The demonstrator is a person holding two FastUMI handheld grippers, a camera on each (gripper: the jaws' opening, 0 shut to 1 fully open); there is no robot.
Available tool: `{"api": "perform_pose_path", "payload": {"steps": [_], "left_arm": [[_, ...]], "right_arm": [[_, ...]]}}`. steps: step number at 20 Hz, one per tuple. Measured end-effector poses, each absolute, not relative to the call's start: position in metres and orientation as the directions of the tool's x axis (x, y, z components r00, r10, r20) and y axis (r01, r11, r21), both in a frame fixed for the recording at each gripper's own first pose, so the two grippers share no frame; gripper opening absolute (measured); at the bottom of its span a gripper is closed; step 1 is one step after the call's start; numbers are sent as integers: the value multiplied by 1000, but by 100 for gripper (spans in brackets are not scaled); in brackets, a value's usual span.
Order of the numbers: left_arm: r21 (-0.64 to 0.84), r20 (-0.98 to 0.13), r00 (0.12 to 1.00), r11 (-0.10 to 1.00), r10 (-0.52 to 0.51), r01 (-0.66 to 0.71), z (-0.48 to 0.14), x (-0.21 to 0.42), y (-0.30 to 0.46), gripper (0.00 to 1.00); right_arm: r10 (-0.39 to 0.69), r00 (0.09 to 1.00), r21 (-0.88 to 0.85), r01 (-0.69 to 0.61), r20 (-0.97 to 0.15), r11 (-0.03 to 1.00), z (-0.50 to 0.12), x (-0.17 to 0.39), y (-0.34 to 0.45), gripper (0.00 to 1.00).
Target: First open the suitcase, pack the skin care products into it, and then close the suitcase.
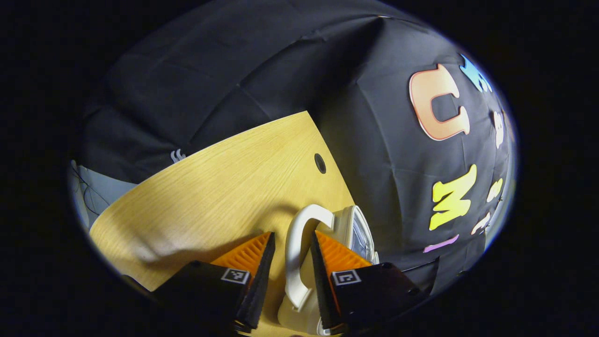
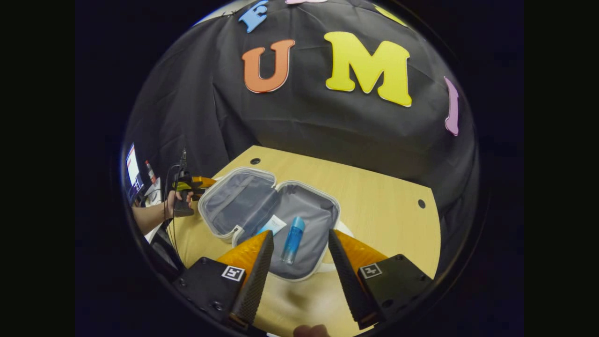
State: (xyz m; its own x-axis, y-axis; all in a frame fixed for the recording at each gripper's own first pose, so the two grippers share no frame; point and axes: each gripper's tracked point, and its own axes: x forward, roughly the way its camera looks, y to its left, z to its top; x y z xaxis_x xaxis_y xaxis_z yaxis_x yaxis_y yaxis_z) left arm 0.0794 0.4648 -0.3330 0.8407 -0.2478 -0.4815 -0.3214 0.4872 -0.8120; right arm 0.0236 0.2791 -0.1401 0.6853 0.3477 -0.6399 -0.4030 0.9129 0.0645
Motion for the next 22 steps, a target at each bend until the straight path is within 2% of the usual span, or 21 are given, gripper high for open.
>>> {"api": "perform_pose_path", "payload": {"steps": [1,3,4,7,12,14,16,19,22], "left_arm": [[-811,-482,843,485,-237,-327,-331,82,469,41],[-825,-464,856,462,-227,-325,-319,85,471,5],[-828,-452,864,465,-221,-314,-312,87,468,15],[-809,-429,880,520,-203,-274,-283,88,464,9],[-758,-358,918,627,-169,-180,-190,89,442,7],[-705,-318,933,700,-169,-113,-130,88,405,8],[-635,-295,939,771,-179,-53,-97,86,372,7],[-453,-294,944,891,-151,2,-56,83,313,7],[-353,-284,946,935,-155,48,-37,81,257,8]], "right_arm": [[354,682,78,-401,-640,913,-140,21,281,71],[360,682,93,-396,-637,914,-141,18,280,71],[363,683,98,-395,-634,913,-140,16,279,71],[361,703,104,-381,-613,919,-134,15,272,71],[321,788,125,-302,-526,945,-111,20,245,71],[271,834,169,-216,-481,962,-101,20,219,71],[237,857,195,-163,-458,967,-96,18,199,71],[180,873,207,-93,-453,974,-97,10,166,71],[129,883,217,-32,-451,976,-96,1,133,71]]}}
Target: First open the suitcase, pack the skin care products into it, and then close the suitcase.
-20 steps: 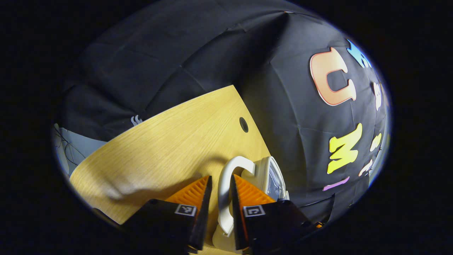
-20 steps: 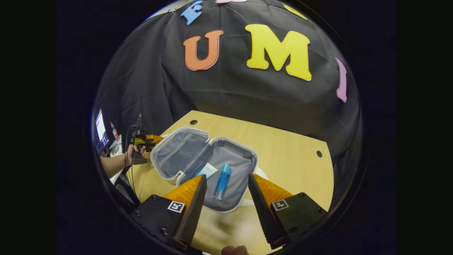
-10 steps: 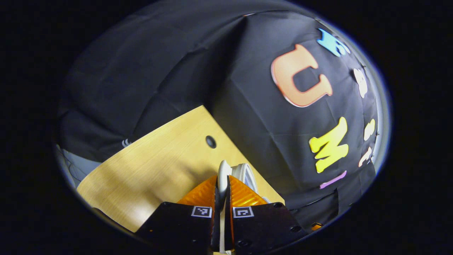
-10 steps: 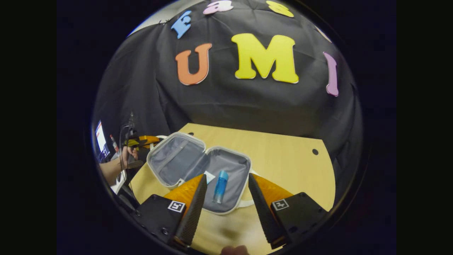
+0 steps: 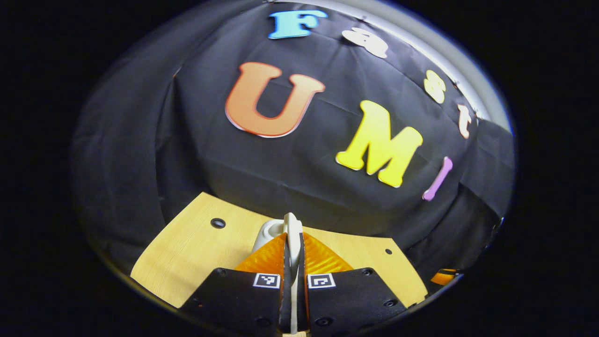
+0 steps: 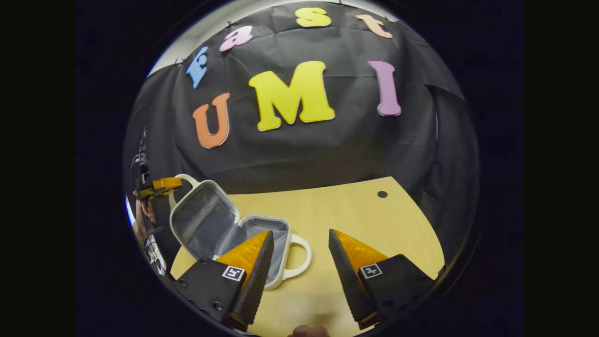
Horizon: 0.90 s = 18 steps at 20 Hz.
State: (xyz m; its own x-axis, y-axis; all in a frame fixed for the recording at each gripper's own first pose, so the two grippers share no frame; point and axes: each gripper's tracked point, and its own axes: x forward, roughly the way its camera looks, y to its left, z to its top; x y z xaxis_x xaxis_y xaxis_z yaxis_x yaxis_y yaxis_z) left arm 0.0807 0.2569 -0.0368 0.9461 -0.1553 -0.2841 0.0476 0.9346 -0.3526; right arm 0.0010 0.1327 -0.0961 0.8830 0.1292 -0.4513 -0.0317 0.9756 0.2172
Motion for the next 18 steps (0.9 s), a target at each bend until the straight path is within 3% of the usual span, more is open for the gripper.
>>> {"api": "perform_pose_path", "payload": {"steps": [4,8,18], "left_arm": [[-359,-275,938,927,-211,103,-25,76,181,7],[-262,-300,927,954,-226,148,-41,76,125,7],[-52,-397,863,946,-313,320,-136,74,-6,7]], "right_arm": [[74,885,200,22,-460,980,-99,-11,94,71],[41,887,188,52,-460,981,-97,-20,66,71],[-36,876,99,95,-480,991,-94,-29,-5,71]]}}
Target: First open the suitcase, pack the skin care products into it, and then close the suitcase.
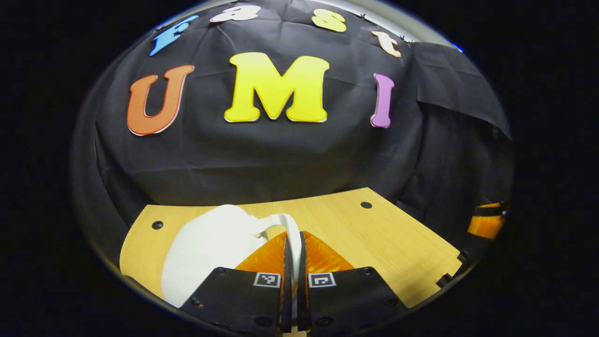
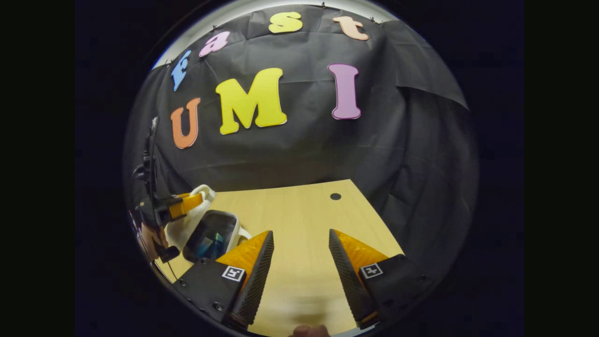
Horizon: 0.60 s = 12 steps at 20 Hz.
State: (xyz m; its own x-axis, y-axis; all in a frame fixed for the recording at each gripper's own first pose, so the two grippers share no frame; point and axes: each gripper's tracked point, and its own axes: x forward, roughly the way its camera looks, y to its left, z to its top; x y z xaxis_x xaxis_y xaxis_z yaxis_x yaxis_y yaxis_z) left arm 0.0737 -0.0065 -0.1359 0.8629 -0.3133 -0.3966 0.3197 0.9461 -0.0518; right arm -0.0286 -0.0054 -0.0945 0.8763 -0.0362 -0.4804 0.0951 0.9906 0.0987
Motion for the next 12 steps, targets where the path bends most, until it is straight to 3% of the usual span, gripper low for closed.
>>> {"api": "perform_pose_path", "payload": {"steps": [7,8,12], "left_arm": [[30,-520,802,932,-295,362,-217,76,-49,7],[24,-529,796,933,-294,360,-223,76,-50,7],[27,-547,788,935,-283,354,-240,75,-58,8]], "right_arm": [[-87,855,59,136,-511,989,-102,-28,-45,67],[-90,852,56,139,-515,989,-103,-28,-47,71],[-86,844,58,138,-530,989,-109,-25,-53,71]]}}
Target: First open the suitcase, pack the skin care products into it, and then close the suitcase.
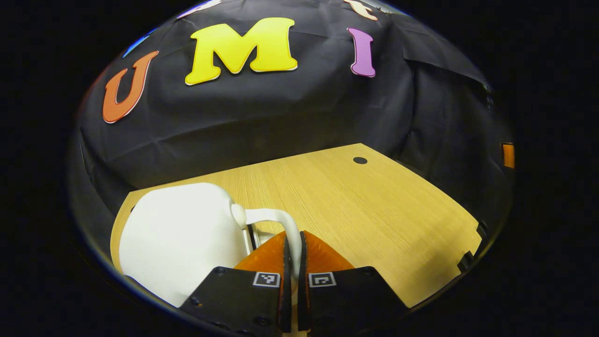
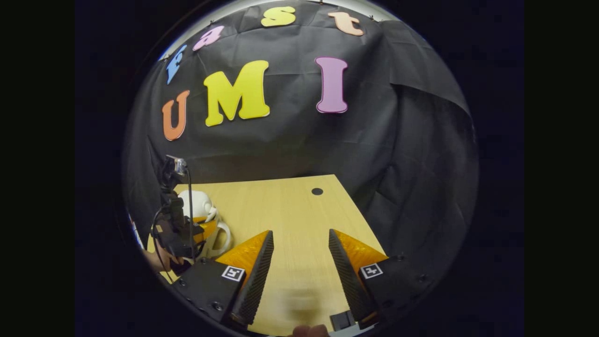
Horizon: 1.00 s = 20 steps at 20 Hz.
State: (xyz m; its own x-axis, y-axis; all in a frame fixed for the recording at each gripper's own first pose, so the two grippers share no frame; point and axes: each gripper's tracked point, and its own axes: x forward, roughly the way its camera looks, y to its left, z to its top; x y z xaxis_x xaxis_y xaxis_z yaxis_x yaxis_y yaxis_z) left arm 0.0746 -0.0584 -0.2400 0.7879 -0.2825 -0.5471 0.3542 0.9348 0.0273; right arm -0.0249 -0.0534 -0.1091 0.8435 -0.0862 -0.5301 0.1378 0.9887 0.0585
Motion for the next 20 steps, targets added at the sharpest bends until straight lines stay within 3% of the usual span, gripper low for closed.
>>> {"api": "perform_pose_path", "payload": {"steps": [2,8,11,13,20], "left_arm": [[8,-558,775,931,-298,364,-249,72,-66,11],[42,-543,800,944,-254,328,-250,71,-71,40],[53,-509,833,959,-215,280,-231,71,-62,76],[50,-463,868,973,-178,226,-205,69,-51,89],[50,-218,975,997,-47,59,-60,67,14,92]], "right_arm": [[-71,843,62,123,-534,991,-109,-21,-52,71],[-25,844,36,53,-535,998,-107,-13,-46,71],[4,857,34,15,-515,999,-99,-4,-40,67],[20,872,34,-4,-489,999,-91,3,-33,67],[100,944,9,-102,-314,995,-37,46,16,76]]}}
